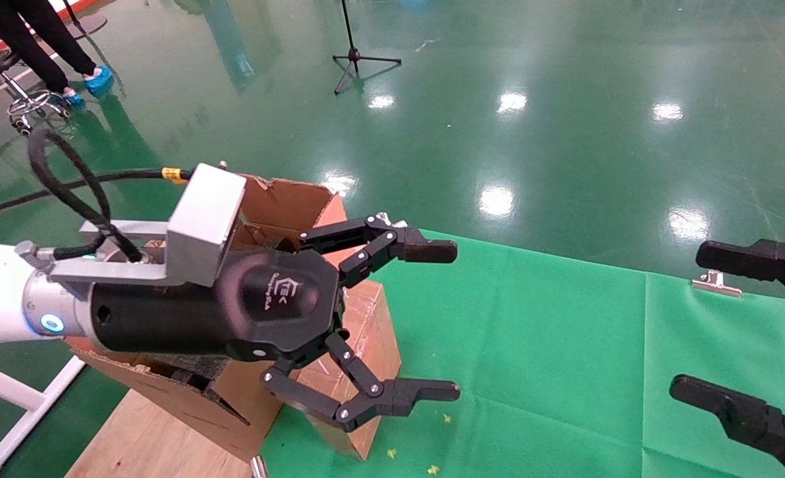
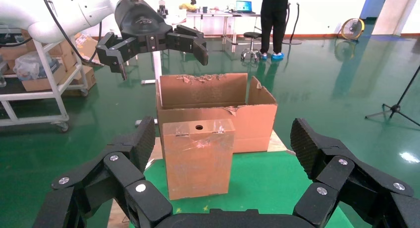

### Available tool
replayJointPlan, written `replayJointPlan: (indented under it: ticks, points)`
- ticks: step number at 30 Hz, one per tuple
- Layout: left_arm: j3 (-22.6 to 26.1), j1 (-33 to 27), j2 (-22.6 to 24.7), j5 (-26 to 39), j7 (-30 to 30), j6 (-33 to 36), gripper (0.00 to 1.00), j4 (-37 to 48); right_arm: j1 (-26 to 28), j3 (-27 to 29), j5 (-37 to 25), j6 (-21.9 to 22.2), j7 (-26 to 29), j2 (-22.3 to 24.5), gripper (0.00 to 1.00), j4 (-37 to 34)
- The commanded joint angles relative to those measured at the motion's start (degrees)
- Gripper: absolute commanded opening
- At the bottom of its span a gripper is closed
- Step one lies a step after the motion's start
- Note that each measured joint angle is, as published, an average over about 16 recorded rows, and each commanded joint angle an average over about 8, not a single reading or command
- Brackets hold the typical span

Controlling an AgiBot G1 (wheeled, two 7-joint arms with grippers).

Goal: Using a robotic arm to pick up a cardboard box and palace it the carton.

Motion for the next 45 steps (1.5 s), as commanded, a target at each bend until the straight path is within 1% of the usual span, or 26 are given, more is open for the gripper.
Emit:
replayJointPlan:
  ticks: [1,15,16,17,20,23,24,25,30,34,42,45]
  points:
    - [0.0,0.0,0.0,0.0,0.0,0.0,1.00,0.0,0.0,0.0,0.0,0.0,0.0,0.0,1.00,0.0]
    - [0.0,0.0,0.0,0.0,0.0,0.0,1.00,0.0,0.0,0.0,0.0,0.0,0.0,0.0,1.00,0.0]
    - [0.0,0.0,0.0,0.0,0.0,0.0,1.00,0.0,0.0,0.0,0.0,0.0,0.0,0.0,0.98,0.0]
    - [0.0,0.0,0.0,0.0,0.0,0.0,1.00,0.0,0.0,0.0,0.0,0.0,0.0,0.0,0.90,0.0]
    - [0.0,0.0,-0.1,0.3,0.0,-0.1,1.00,0.0,0.0,0.0,0.0,0.0,0.0,0.0,0.53,0.0]
    - [0.3,-0.4,-0.7,2.0,0.0,-0.8,1.00,-0.2,0.0,0.0,0.0,0.0,0.0,0.0,0.15,0.0]
    - [0.5,-0.7,-0.9,3.0,-0.1,-1.2,1.00,-0.4,0.0,0.0,0.0,0.0,0.0,0.0,0.05,0.0]
    - [0.8,-1.1,-1.2,4.3,-0.2,-1.7,1.00,-0.6,0.0,0.0,0.0,0.0,0.0,0.0,0.00,0.0]
    - [3.2,-4.3,-2.2,13.2,-2.4,-5.0,1.00,-1.8,0.0,0.0,0.0,0.0,0.0,0.0,0.00,0.0]
    - [5.1,-6.4,-2.0,17.9,-4.6,-6.7,1.00,-2.2,0.0,0.0,0.0,0.0,0.0,0.0,0.00,0.0]
    - [6.1,-7.7,-1.6,20.4,-5.5,-7.5,1.00,-2.2,0.0,0.0,0.0,0.0,0.0,0.0,0.00,0.0]
    - [6.5,-8.2,-1.9,22.6,-6.2,-8.6,1.00,-2.5,0.0,0.0,0.0,0.0,0.0,0.0,0.00,0.0]
